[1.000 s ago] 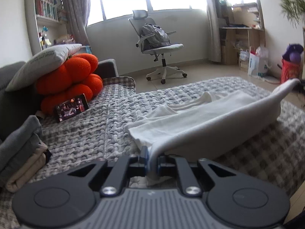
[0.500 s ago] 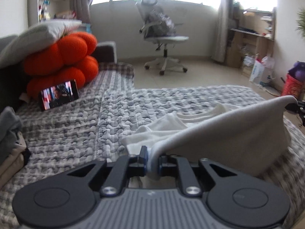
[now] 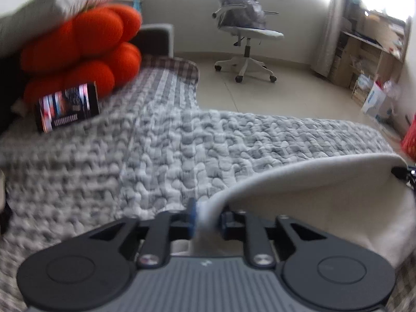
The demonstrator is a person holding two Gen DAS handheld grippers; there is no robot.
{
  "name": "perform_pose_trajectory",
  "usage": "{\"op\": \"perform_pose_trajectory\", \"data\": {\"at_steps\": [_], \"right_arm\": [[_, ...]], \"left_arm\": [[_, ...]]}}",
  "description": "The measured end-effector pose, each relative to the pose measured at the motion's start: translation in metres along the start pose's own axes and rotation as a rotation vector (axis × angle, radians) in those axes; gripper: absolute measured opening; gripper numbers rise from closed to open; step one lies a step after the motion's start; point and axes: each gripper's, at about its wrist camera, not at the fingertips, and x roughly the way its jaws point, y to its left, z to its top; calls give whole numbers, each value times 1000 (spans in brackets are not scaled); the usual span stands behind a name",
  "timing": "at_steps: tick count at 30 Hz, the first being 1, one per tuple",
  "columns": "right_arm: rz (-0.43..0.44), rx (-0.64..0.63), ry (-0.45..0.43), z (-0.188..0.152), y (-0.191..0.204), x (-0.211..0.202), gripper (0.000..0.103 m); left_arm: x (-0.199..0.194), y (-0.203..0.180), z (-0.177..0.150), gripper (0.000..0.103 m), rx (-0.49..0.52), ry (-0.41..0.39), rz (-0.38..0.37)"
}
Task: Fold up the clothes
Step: 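Lift the edge with both grippers and fold it over onto the other half, then open both grippers to release the folded edge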
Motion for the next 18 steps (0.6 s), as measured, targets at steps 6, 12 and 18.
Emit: {"op": "perform_pose_trajectory", "data": {"at_steps": [6,12,18], "right_arm": [[86,129,-34,-5,-20,-4,20],[151,287,-57,-4,-37,-5,27],[100,296,-79,3,-33,-5,16]], "left_arm": [[2,29,-3,37,-156,-5,-179],[16,39,-6,49,-226,-7,-216],[15,34,-9,21,-243,-44,-206]]}}
